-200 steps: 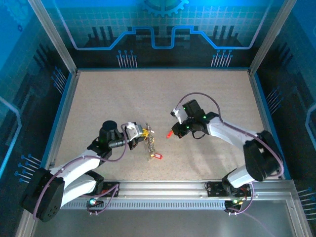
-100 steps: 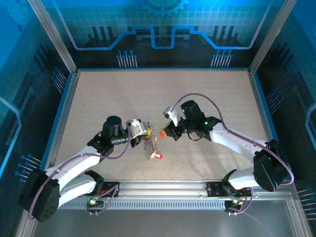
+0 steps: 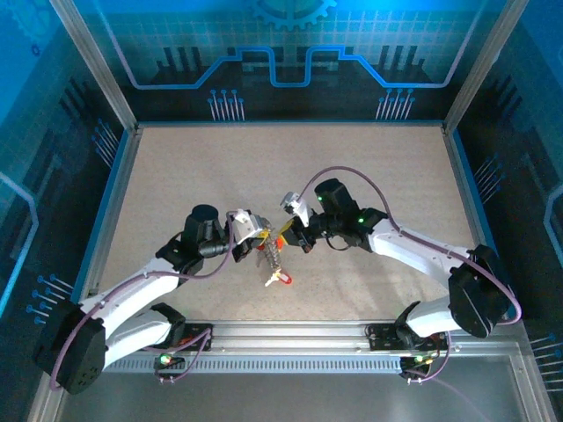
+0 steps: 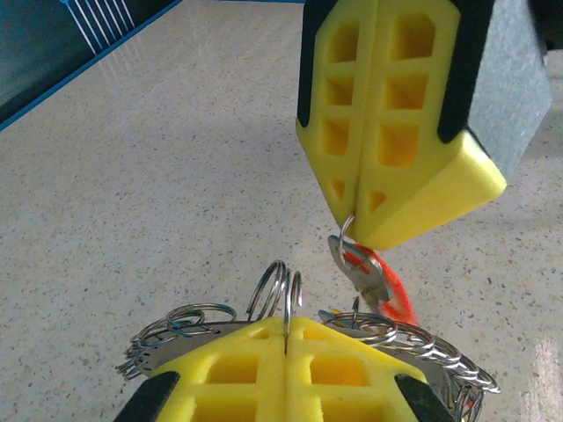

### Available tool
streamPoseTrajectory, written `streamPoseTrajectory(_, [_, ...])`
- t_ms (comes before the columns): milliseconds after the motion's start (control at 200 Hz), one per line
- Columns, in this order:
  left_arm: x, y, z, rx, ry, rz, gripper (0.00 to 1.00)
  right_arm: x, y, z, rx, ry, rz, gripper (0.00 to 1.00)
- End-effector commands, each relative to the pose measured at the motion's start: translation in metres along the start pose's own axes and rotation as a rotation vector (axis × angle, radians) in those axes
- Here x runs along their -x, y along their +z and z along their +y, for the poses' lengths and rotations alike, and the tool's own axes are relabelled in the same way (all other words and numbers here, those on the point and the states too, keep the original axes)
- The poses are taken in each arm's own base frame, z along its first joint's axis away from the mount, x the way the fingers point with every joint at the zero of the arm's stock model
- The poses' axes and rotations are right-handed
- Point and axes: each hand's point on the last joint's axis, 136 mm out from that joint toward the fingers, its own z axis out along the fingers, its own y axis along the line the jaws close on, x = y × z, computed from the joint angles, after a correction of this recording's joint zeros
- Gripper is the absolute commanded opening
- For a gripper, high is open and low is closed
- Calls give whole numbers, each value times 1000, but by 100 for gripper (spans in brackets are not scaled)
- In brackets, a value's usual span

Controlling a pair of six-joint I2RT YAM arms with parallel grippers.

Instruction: Put the keys on the keyring

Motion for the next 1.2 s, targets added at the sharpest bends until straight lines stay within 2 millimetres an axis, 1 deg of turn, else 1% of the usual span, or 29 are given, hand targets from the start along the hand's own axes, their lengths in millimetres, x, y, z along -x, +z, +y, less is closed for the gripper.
streamPoseTrajectory(0, [19,2,3,-2,-15,-42,0,18,6,6,23,-24,-48,0])
streamPoseTrajectory(185, [20,4,6,7,-54,-52,0,20,10,-1,-19,-11,-68,0])
streamPoseTrajectory(355, [22,6,9,22,-73,-62,0,19,16,-8,-40,2,-40,0])
streamPoseTrajectory(535, [24,9,12,21,-104,-69,0,19,17,-17,-87,13,-37,0])
streamPoseTrajectory(685, [25,11,13,18,-124,-74,0,22,13,-18,-102,12,-58,0])
streamPoseTrajectory(835, [24,13,16,32,-155,-69,0,28,8,-11,-84,-9,-88,0])
streamPoseTrajectory(991, [22,13,21,57,-179,-51,0,27,6,-6,-63,-29,-100,0])
streamPoseTrajectory(1196, [22,13,18,39,-186,-58,0,24,10,-16,-111,1,-75,0])
